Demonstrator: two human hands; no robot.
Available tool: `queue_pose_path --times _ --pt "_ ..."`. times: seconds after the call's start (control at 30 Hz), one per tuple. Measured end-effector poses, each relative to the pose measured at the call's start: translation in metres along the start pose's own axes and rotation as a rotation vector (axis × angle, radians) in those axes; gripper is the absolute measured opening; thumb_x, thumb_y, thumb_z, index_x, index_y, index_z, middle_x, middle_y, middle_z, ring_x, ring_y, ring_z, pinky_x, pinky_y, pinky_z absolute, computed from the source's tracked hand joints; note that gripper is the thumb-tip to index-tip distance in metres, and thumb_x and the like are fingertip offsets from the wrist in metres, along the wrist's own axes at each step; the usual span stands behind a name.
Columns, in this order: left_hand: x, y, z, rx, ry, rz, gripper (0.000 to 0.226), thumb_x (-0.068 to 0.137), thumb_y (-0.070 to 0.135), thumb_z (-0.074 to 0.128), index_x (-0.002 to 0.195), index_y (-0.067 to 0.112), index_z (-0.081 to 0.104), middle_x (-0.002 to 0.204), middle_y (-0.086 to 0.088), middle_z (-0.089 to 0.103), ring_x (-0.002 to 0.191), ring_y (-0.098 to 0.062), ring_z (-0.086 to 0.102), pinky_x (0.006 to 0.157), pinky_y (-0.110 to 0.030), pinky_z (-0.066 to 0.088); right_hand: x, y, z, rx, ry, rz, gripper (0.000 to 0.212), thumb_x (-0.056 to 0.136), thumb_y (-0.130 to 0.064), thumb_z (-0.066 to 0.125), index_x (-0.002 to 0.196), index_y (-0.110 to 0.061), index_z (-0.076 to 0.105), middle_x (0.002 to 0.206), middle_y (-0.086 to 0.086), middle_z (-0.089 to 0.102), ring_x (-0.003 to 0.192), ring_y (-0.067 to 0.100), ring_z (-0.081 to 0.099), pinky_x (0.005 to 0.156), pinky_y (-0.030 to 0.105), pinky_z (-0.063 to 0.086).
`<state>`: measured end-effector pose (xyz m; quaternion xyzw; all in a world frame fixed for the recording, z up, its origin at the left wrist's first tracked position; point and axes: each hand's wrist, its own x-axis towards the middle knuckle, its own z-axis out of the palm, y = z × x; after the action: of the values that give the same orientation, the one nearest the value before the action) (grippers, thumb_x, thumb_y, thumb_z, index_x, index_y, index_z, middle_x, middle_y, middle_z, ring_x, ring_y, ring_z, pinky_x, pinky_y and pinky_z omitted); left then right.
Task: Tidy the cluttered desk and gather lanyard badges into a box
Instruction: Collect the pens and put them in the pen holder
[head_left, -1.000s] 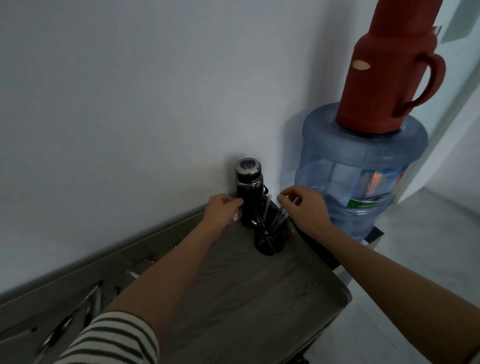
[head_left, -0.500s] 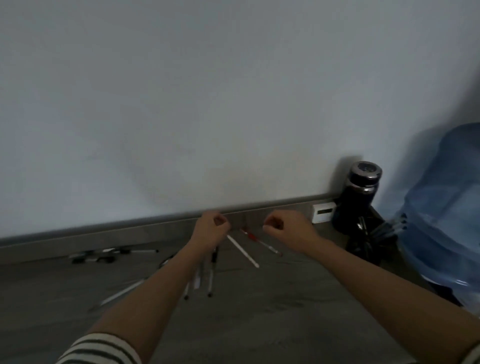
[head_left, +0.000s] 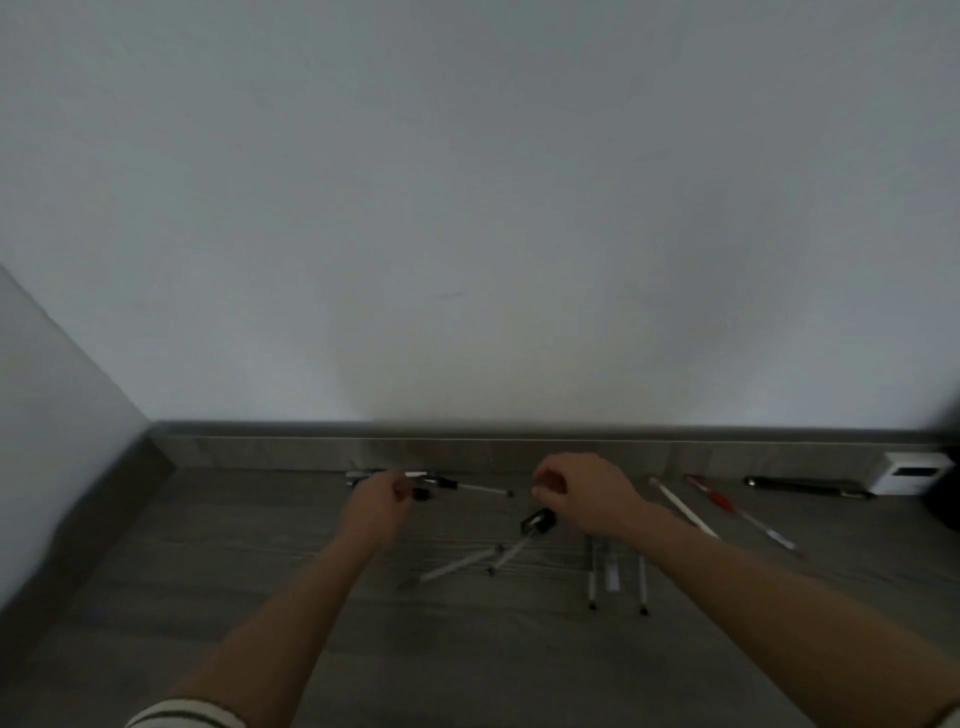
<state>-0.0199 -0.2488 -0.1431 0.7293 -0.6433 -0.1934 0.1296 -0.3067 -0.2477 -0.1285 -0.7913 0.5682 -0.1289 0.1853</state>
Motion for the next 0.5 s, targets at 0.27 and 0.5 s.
queue_pose_path --times 0.27,0.5 --pt "0.027 -0.069 -0.014 0.223 -0.08 0.238 0.047 0.083 0.007 0.051 0.129 0.014 0.055 0.135 -0.007 0.052 0.126 -0.026 0.044 0.101 -0.033 0.039 0.052 -0.061 0.063 -0.051 -0.043 -0.066 0.041 0.094 -0.025 0.053 0.134 -0.016 0.053 0.131 0.006 0.056 0.12 0.025 0.053 0.099 0.031 0.04" --pt "0.044 -0.075 0.001 0.526 -0.112 0.37 0.034 0.087 0.022 0.053 0.12 0.015 0.056 0.127 -0.007 0.047 0.122 -0.029 0.042 0.098 -0.036 0.037 0.077 -0.068 0.086 -0.272 -0.229 0.027 0.038 0.088 -0.022 0.053 0.125 -0.014 0.055 0.121 0.014 0.058 0.112 0.032 0.057 0.089 0.037 0.046"
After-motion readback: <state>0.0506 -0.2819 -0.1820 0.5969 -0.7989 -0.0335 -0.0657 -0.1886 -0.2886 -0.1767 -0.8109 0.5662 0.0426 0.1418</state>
